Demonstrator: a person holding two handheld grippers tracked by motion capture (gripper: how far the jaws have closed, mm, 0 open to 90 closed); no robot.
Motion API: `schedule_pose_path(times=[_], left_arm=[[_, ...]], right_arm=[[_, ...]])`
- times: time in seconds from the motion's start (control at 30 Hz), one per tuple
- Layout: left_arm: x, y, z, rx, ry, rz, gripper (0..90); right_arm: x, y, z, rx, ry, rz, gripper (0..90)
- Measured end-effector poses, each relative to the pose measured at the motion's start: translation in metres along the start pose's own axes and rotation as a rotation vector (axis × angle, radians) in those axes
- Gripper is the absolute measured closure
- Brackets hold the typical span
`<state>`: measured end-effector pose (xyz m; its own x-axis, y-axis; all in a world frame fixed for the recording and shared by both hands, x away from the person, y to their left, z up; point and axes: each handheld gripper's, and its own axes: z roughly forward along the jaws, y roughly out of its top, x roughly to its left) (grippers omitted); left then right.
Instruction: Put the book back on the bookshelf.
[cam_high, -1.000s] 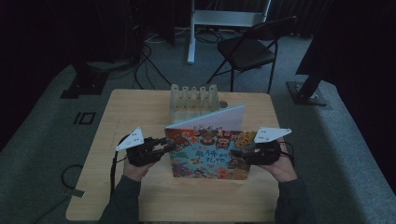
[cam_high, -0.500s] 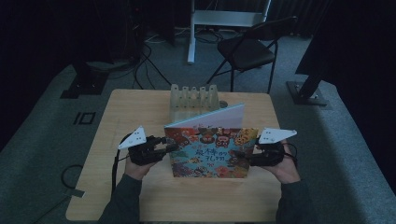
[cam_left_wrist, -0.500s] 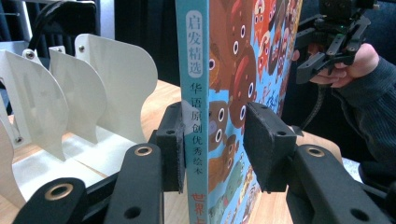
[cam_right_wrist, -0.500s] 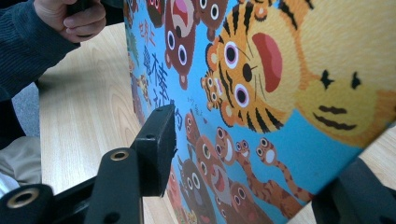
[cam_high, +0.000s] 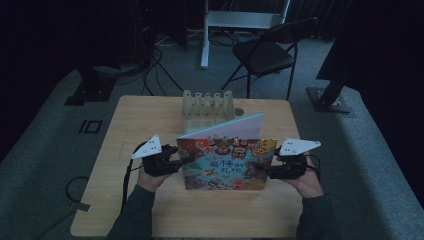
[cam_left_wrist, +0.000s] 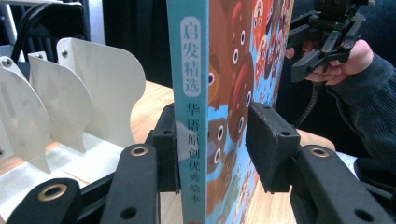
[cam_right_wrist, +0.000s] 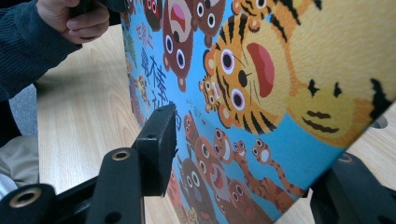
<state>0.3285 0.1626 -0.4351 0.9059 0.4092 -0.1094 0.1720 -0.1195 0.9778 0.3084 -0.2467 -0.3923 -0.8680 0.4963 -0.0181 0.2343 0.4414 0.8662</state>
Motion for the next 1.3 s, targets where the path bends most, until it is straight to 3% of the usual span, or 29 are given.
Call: schedule_pose_path(times=[0.5, 0.9, 1.3], left_arm=[[0.0, 0.002, 0.01, 0.009, 0.014, 0.031, 55.6], [-0.009, 0.004, 0.025, 0.039, -0.025, 0.07, 55.6], [-0.014, 0.005, 0.033, 0.047, -0.049, 0.078, 55.9]], right_arm=[[-0.002, -0.001, -0.003, -0.01, -0.022, 0.01, 46.9], [-0.006, -0.003, -0.013, -0.022, -0.054, 0.02, 46.8], [-0.01, -0.006, -0.026, -0.028, -0.106, 0.037, 46.5]])
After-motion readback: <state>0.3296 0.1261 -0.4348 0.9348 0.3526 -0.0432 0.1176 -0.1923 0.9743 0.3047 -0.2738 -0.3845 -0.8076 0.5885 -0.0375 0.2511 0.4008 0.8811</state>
